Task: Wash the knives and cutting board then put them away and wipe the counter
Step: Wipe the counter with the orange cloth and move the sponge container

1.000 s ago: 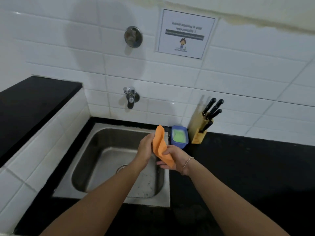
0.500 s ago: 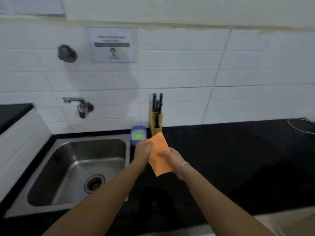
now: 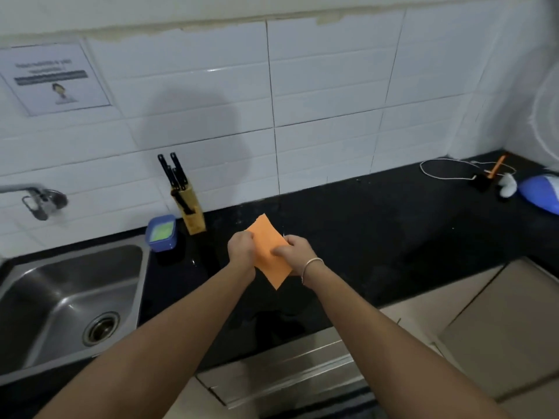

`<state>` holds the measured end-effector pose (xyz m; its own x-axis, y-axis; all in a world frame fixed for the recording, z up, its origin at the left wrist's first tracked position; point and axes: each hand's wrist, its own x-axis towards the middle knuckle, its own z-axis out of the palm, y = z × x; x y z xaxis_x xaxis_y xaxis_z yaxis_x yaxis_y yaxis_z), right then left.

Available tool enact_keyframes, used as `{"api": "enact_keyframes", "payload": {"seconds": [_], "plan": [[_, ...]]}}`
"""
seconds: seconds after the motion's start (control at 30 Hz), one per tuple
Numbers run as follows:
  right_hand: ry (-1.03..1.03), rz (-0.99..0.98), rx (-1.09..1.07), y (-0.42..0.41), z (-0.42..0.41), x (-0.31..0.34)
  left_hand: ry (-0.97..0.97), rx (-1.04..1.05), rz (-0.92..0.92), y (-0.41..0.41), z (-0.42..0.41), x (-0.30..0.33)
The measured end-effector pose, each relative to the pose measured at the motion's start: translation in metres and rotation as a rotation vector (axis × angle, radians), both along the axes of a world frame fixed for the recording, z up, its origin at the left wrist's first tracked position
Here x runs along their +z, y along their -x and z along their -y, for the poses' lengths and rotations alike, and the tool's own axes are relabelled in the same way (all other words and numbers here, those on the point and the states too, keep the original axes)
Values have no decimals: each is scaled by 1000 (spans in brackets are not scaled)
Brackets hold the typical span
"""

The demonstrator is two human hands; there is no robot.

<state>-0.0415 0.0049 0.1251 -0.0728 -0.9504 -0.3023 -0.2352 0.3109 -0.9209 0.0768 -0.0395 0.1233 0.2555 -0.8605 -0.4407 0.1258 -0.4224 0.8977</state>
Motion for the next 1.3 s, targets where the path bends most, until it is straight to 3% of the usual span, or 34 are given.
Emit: {"api": "enact_keyframes", "payload": {"seconds": [0.2,0.4,0.5,0.63,0.7,0.87,0.97,1.07,1.17,1.3], "plan": [[-134,420,23,49,7,-3,-57,-130,-65,45,30,-19],[-75,380,-328,111,45,-28,5,-417,-145,122,65,-24],[-162,546,-409,129,67,-33,107,-545,6,148,89,-30],[-229,847,-411,149,98,-35,188,-409,196,171,125,-38],[-248,865,-364,162,107,-35,193,-344,237,184,135,-47],[-316,588,-307,217,142,-34,243,-274,386,229,157,-57],[-364,456,-367,258,160,-37,196,-368,487,239,161,-81],[-295,256,-402,310,174,-44,12,-539,784,241,151,-119],[-95,-140,-350,370,181,-58,-163,-730,964,239,132,-151],[76,-977,97,451,172,-101,-239,-908,1129,251,111,-178]]}}
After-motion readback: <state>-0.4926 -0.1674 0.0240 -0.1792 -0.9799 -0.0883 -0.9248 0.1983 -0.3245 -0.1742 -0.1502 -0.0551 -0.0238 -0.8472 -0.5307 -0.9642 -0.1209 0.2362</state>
